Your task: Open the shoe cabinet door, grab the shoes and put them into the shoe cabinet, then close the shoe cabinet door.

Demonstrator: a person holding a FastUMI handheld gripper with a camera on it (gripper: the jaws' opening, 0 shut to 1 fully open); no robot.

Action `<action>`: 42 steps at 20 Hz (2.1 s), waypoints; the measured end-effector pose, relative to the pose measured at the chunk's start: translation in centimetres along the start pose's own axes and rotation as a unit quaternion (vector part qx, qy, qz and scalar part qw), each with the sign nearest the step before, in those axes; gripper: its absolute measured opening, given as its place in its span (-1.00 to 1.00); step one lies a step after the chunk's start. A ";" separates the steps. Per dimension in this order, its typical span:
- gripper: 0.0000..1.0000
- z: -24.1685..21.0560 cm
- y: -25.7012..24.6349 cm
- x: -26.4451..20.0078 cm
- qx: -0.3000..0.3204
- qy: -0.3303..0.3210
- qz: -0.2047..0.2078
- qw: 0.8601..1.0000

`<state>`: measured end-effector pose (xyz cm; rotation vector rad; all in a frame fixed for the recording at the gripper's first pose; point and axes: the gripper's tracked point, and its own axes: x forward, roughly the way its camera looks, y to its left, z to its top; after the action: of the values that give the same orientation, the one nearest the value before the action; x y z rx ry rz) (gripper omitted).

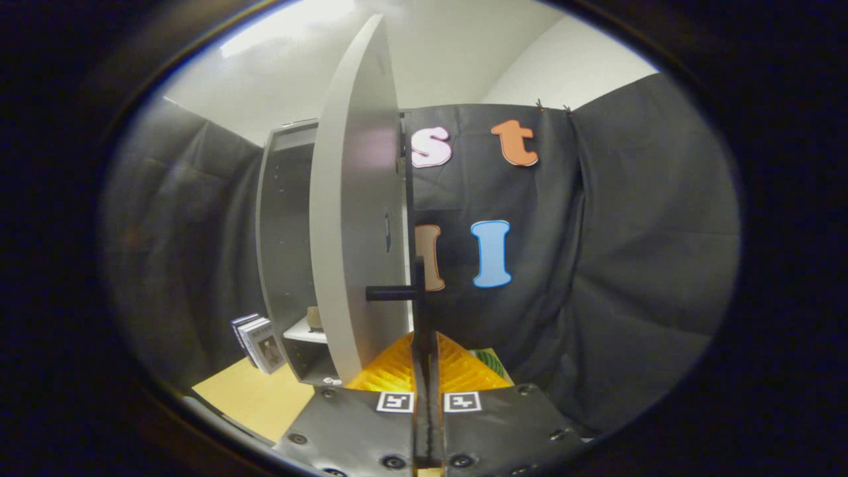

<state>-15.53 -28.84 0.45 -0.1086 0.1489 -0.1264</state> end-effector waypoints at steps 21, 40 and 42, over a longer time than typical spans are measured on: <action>-0.95 -2.0 1.2 -8.1 0.009 -0.004 -0.007 1.000; -0.85 -25.6 23.6 1.3 -0.004 0.208 0.107 0.972; -0.77 -29.4 25.2 2.5 -0.013 0.244 0.112 0.963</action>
<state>-14.69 -7.17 -31.74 -0.0846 0.6533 0.0790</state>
